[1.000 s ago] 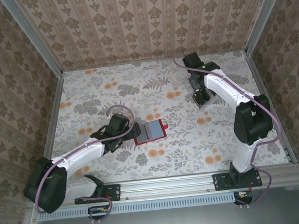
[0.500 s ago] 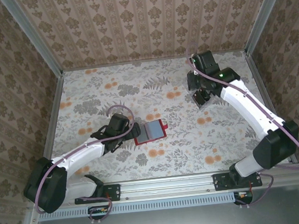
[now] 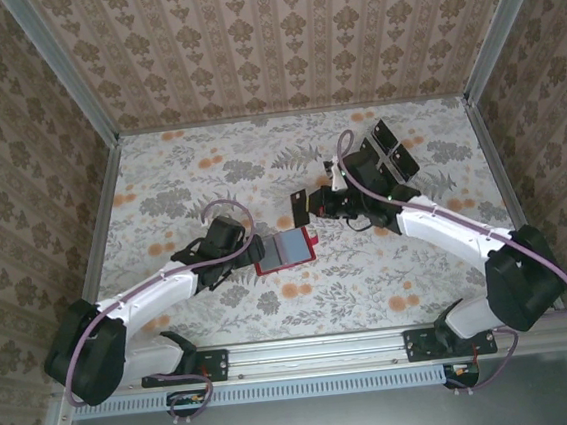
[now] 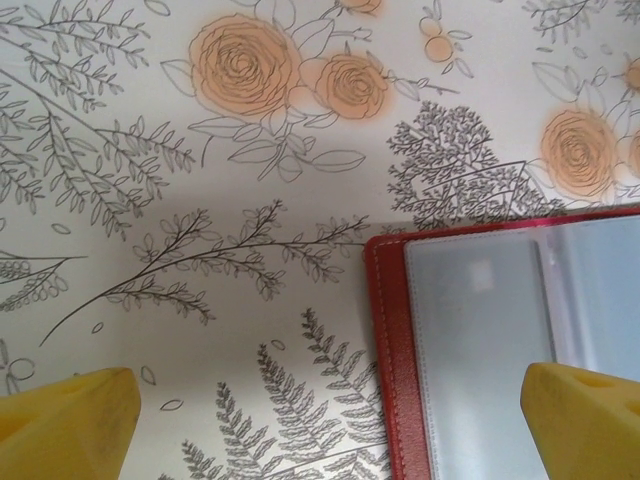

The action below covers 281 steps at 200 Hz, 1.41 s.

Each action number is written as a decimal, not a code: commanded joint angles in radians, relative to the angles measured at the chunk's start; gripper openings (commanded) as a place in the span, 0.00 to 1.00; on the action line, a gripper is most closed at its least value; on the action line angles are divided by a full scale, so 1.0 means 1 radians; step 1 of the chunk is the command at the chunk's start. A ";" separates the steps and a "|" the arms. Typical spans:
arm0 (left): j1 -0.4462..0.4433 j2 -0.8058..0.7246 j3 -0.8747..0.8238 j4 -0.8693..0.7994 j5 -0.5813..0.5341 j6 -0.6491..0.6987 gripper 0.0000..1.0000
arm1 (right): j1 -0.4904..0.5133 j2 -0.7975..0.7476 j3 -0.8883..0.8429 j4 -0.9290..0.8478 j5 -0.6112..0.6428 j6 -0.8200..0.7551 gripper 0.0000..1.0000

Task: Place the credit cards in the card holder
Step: Insert the credit card into the card slot.

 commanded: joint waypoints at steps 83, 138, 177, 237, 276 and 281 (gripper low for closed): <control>-0.100 0.075 0.078 -0.091 -0.094 0.016 1.00 | 0.025 0.131 -0.265 0.608 -0.082 0.173 0.00; -0.128 0.159 0.090 -0.095 -0.145 -0.012 1.00 | 0.025 0.189 -0.325 0.741 -0.086 0.173 0.00; -0.130 0.190 0.076 -0.114 -0.168 -0.033 1.00 | 0.025 0.234 -0.356 0.821 -0.101 0.188 0.00; -0.130 0.194 0.058 -0.142 -0.190 -0.051 1.00 | 0.025 0.301 -0.387 0.941 -0.133 0.228 0.00; -0.130 0.208 0.058 -0.151 -0.193 -0.060 1.00 | 0.026 0.335 -0.396 0.978 -0.144 0.240 0.00; -0.130 0.209 0.058 -0.153 -0.194 -0.060 1.00 | 0.026 0.338 -0.398 0.982 -0.146 0.240 0.00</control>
